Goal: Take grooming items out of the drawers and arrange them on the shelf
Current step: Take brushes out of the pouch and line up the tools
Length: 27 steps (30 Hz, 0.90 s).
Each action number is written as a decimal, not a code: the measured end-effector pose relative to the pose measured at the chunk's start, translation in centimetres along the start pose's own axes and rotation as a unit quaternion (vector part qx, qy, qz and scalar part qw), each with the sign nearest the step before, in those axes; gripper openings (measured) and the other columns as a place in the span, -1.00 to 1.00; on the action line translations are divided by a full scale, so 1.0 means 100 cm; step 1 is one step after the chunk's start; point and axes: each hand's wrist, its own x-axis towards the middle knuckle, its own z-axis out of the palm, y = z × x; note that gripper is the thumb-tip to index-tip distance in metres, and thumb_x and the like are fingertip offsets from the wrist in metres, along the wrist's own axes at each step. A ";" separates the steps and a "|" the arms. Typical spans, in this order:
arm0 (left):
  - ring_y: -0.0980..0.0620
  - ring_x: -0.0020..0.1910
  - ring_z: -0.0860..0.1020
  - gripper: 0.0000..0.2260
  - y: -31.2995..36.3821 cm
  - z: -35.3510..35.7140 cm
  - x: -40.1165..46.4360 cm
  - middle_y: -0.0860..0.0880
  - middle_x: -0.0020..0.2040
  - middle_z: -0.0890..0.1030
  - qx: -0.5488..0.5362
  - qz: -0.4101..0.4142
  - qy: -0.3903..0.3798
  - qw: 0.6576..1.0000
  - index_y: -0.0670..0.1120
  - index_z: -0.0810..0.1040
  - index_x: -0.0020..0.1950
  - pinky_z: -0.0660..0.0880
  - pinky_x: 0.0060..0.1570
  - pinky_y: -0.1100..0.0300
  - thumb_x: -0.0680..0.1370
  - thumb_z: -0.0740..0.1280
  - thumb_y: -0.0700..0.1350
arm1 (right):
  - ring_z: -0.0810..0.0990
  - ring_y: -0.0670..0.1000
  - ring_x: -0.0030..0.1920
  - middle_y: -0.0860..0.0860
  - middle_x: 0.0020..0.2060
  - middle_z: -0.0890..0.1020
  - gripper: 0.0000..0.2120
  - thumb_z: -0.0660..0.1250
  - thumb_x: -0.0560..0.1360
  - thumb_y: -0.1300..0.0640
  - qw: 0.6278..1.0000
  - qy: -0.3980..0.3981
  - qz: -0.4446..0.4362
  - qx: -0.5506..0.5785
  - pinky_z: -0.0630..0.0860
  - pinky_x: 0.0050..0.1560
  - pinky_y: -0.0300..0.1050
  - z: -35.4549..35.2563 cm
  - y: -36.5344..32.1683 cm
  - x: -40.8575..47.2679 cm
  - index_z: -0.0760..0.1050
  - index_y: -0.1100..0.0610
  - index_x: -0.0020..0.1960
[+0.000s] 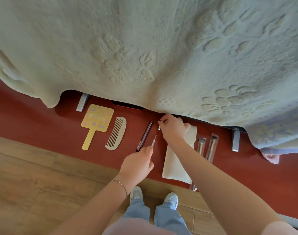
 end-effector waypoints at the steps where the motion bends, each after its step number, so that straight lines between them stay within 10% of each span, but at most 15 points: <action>1: 0.03 -0.25 0.57 -0.78 0.000 0.001 0.000 0.00 -0.03 0.53 0.003 0.003 -0.001 1.000 -0.08 0.35 0.18 0.57 -0.25 0.19 0.57 0.15 -0.05 | 0.43 0.02 0.05 -0.06 -0.27 0.60 -0.81 0.18 0.53 0.00 1.000 0.005 0.004 -0.006 0.01 -0.13 -0.07 0.003 0.000 0.001 0.54 -0.05 0.05; 13: 0.14 -0.60 0.19 -0.80 -0.011 0.005 0.000 0.03 -0.39 0.46 -0.015 0.029 0.118 0.993 -0.08 0.42 -0.18 0.17 -0.65 0.35 0.42 0.40 -0.03 | 0.39 0.05 0.07 -0.02 -0.20 0.64 -0.80 0.18 0.55 0.01 0.998 0.028 -0.020 -0.053 0.12 0.00 0.00 0.015 -0.004 0.001 0.50 -0.02 0.11; 27: -0.04 -0.23 0.58 -0.75 -0.027 -0.004 0.029 -0.06 -0.10 0.54 -0.030 -0.118 0.062 0.991 -0.14 0.37 0.09 0.47 -0.34 0.19 0.58 0.15 0.03 | 0.35 -0.10 -0.05 -0.16 -0.36 0.45 -0.80 0.17 0.54 0.13 0.991 0.023 0.000 0.129 0.13 0.05 -0.12 -0.035 0.024 -0.045 0.51 -0.04 0.07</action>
